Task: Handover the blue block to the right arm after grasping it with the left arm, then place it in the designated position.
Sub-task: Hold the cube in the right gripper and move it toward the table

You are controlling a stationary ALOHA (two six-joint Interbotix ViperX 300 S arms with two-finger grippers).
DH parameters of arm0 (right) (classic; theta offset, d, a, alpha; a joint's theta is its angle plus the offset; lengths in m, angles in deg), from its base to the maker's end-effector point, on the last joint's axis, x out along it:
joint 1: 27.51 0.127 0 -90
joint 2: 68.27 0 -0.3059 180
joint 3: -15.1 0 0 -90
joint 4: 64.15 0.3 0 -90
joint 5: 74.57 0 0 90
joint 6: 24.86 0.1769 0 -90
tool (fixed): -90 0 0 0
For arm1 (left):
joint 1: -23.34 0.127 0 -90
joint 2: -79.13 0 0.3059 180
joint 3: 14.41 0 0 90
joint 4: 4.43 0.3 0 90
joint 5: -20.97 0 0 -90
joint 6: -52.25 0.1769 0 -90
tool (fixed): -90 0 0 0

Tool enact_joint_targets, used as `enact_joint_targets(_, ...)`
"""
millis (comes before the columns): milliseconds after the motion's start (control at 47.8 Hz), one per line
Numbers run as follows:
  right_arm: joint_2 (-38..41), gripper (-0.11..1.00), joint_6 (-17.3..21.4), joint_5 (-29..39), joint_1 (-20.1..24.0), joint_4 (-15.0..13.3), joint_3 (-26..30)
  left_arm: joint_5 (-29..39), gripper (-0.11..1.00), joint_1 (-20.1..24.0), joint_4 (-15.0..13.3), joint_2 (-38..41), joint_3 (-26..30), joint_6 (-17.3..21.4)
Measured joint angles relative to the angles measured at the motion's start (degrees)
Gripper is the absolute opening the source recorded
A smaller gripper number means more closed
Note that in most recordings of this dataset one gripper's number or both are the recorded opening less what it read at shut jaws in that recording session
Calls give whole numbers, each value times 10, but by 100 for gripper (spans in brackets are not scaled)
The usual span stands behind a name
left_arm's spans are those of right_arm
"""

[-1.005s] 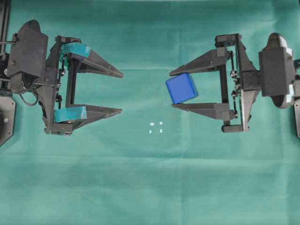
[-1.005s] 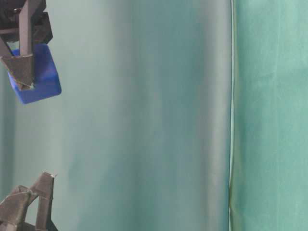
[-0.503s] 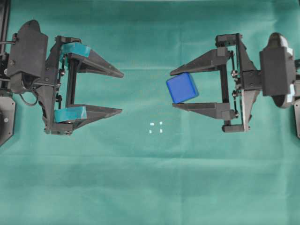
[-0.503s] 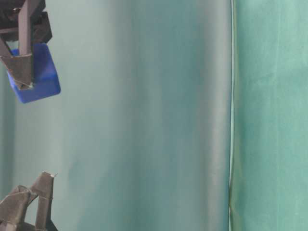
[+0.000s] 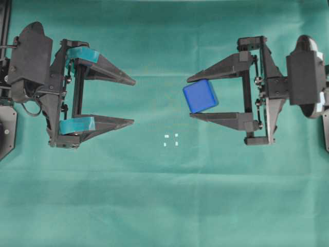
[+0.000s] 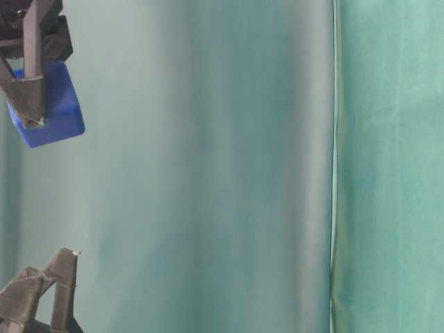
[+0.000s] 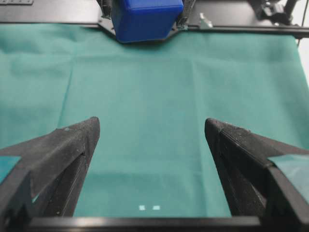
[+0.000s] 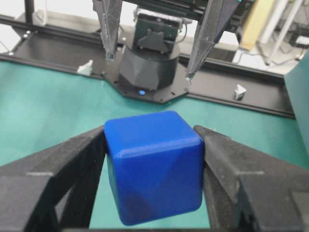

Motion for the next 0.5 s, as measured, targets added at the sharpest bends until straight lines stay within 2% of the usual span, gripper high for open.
enact_joint_targets(503, 0, 60, 4, 5, 1, 0, 0, 0, 100, 0, 0, 0, 0, 0)
